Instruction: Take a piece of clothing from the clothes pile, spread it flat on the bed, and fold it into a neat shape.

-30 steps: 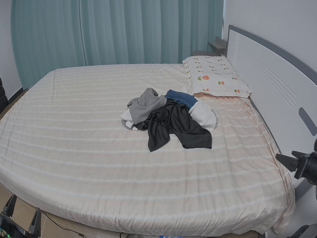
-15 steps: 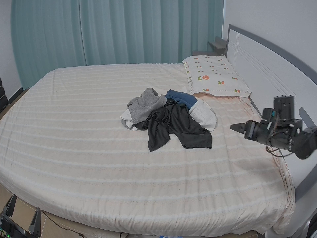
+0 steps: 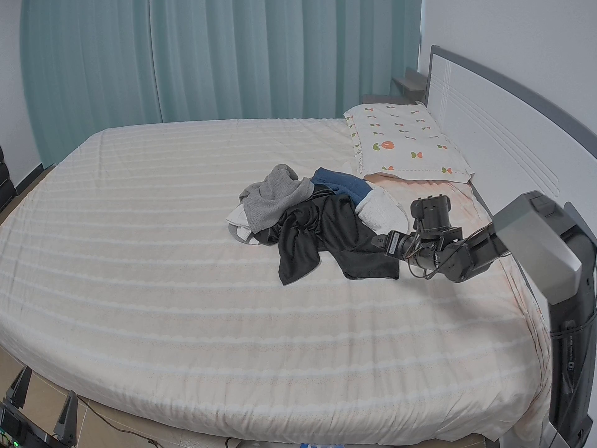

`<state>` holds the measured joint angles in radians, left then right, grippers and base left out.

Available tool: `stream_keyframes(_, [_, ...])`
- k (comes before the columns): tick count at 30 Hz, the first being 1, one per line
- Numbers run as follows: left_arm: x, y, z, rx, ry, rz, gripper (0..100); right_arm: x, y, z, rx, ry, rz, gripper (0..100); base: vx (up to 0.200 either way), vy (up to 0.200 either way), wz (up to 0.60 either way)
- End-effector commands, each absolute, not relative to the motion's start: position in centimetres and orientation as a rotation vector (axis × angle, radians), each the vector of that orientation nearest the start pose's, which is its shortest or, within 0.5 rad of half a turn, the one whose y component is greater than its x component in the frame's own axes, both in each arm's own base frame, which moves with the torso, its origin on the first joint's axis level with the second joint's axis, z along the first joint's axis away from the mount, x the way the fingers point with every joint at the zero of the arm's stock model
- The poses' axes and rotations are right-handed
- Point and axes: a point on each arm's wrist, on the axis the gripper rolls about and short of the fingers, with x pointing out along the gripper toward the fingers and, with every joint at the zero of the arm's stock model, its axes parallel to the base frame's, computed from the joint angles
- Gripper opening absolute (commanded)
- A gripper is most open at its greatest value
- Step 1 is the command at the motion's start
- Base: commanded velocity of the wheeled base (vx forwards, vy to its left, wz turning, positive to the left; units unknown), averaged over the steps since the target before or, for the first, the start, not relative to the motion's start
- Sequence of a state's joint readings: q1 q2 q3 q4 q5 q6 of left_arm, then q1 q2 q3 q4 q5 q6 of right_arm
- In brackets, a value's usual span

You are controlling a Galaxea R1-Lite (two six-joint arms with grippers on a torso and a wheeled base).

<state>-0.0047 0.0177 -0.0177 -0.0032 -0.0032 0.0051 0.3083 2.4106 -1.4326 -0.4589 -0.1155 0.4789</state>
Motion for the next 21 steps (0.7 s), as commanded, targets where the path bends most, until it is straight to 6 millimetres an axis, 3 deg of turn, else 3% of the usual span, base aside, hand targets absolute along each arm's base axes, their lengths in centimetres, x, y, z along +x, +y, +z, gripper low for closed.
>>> stream_keyframes(1, [-2.2,0.0,7.6,0.005,0.011,-0.008,100,47.9,14.1,-2.5,0.343,0.601,-0.008,100,0.000,0.000,0.00])
stream_keyframes(9, [-2.2,0.0,7.6,0.005,0.011,-0.008,100,49.2,14.0,-3.3,0.354,0.602,-0.021,100,0.000,0.000,0.00])
stream_keyframes(16, [-2.2,0.0,7.6,0.005,0.011,-0.008,100,49.9,15.4,-3.0,0.395,0.596,-0.013,100,0.000,0.000,0.00])
stream_keyframes(21, [-2.2,0.0,7.6,0.005,0.009,-0.006,100,51.2,15.7,-4.1,0.390,0.572,-0.043,100,0.000,0.000,0.00])
